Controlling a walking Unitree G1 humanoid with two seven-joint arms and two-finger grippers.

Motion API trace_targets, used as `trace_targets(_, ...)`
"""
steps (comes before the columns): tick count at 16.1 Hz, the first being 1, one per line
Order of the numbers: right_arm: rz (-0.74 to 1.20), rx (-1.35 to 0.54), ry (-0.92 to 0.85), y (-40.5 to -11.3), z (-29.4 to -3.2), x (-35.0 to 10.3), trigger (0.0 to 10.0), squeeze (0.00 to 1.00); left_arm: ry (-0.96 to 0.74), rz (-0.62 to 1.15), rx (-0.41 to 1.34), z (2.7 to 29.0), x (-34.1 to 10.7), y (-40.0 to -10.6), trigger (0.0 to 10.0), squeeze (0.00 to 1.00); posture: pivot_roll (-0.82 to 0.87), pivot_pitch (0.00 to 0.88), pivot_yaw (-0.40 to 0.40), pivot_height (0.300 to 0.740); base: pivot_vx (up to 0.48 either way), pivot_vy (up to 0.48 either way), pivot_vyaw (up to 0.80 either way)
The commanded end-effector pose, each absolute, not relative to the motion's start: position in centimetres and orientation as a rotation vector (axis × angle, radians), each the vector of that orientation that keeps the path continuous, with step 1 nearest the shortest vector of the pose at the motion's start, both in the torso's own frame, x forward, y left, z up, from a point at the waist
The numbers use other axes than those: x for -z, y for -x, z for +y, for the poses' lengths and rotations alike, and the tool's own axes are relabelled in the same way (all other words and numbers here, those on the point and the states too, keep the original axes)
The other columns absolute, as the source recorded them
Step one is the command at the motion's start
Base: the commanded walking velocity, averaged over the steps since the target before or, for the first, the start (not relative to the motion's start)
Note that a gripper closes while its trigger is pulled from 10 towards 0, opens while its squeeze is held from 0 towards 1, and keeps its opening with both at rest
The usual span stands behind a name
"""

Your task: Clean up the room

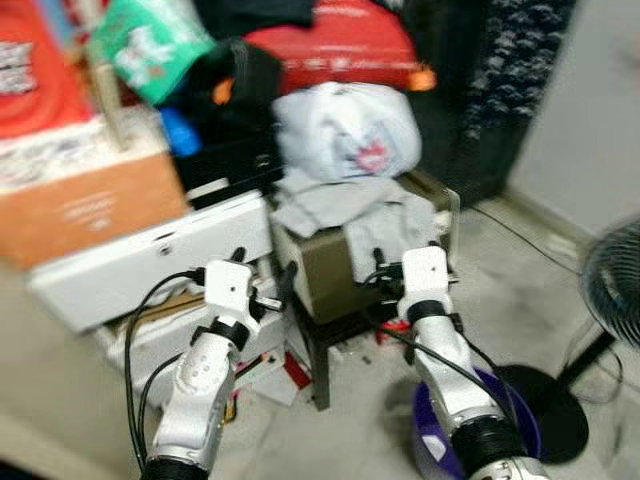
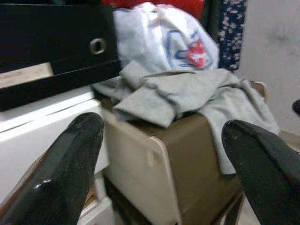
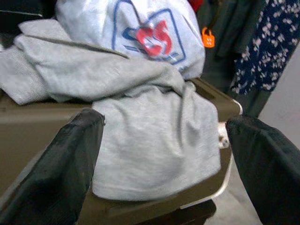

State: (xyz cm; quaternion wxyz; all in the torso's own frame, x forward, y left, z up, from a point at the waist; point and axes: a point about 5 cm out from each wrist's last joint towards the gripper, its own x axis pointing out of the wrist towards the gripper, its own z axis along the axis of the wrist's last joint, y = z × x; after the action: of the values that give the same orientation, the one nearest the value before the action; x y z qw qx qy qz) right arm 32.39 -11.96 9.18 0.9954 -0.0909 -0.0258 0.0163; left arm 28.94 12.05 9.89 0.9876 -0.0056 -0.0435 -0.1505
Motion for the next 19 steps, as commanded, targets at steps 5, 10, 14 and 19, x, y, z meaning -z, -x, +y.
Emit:
trace_targets(5, -0.05, -0.017, 0.186, -32.0, -12.7, -9.1, 10.0, 0.0, -0.047, -0.027, 0.19, 15.5, -8.8, -28.3, 10.0, 0.0, -0.01, 0.0, 0.015, 0.74, 0.0, 0.0, 0.8)
trace_targets(10, -0.013, 0.02, 0.217, -29.4, -15.8, -8.4, 10.0, 0.0, -0.072, -0.011, 0.187, 16.7, -8.7, -24.6, 10.0, 0.0, -0.01, 0.0, 0.001, 0.74, 0.0, 0.0, 0.8)
trace_targets(14, 0.001, 0.016, 0.223, -28.9, -16.1, -8.6, 10.0, 0.0, -0.074, 0.014, 0.193, 17.1, -8.7, -23.9, 10.0, 0.0, 0.0, 0.0, -0.004, 0.74, 0.0, 0.0, 0.8)
trace_targets(19, 0.01, 0.019, 0.209, -29.3, -15.7, -8.7, 10.0, 0.0, -0.072, 0.021, 0.204, 16.9, -8.7, -23.9, 10.0, 0.0, 0.0, 0.0, -0.005, 0.74, 0.0, 0.0, 0.8)
